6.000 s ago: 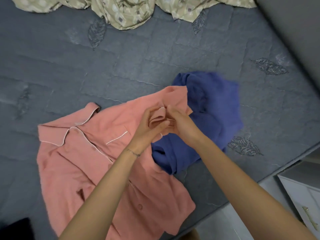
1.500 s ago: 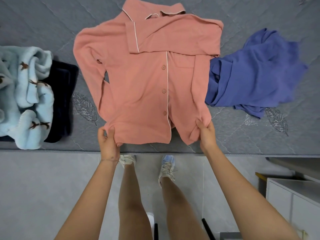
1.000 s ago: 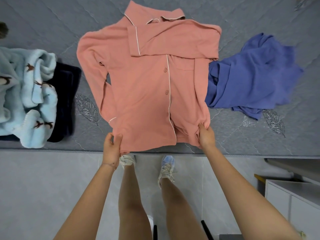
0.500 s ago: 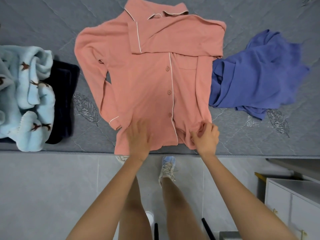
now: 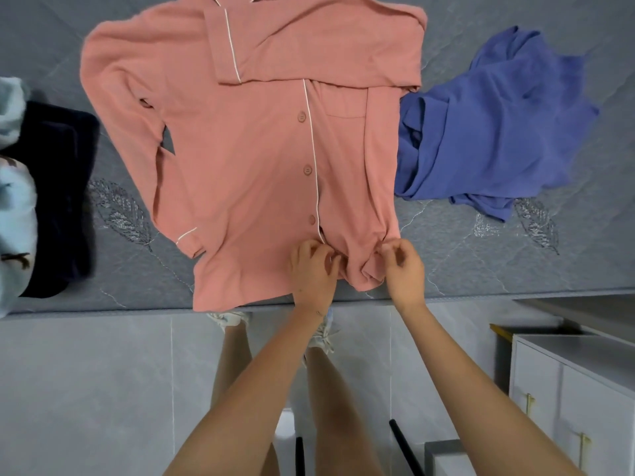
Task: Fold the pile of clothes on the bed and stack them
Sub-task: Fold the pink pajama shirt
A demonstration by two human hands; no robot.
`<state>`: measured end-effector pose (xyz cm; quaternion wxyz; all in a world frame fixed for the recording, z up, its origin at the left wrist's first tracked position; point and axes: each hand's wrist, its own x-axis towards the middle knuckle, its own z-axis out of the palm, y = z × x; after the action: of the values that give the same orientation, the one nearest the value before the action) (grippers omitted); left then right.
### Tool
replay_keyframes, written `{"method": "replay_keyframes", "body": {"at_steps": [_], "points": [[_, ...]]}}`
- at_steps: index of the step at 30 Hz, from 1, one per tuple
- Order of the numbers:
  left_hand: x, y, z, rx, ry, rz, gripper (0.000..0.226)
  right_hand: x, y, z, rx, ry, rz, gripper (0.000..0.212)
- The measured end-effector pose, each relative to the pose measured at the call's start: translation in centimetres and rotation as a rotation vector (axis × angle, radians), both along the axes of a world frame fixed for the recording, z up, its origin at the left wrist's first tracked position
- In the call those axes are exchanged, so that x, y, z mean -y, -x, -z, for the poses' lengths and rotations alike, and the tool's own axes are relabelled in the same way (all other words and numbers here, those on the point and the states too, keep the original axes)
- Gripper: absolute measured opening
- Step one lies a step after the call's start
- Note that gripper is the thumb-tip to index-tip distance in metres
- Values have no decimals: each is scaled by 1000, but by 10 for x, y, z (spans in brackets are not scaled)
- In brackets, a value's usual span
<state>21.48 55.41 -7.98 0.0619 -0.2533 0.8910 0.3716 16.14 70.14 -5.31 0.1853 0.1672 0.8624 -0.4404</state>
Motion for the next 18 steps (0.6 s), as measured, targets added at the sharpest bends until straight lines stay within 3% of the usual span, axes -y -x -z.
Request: {"method": "replay_keyframes", "body": {"at_steps": [4, 7, 9, 10, 15, 18], "points": [[-7, -5, 3, 28, 37, 24, 16, 11, -4, -2, 78, -26, -201, 18], [-6, -7, 7, 61, 75, 78, 19, 22, -6, 5, -18, -221, -329, 30], [-1, -10, 7, 56, 111, 143, 23, 29, -3, 6, -103, -258, -366, 17], [3, -10, 7, 46, 110, 160, 23, 30, -2, 5, -125, -215, -352, 10], [18, -12, 0, 17, -65, 104, 5, 26, 4, -7, 47, 55, -69, 16], [14, -10, -2, 87, -260, 18, 48, 25, 7, -11, 83, 144, -44, 16]]}}
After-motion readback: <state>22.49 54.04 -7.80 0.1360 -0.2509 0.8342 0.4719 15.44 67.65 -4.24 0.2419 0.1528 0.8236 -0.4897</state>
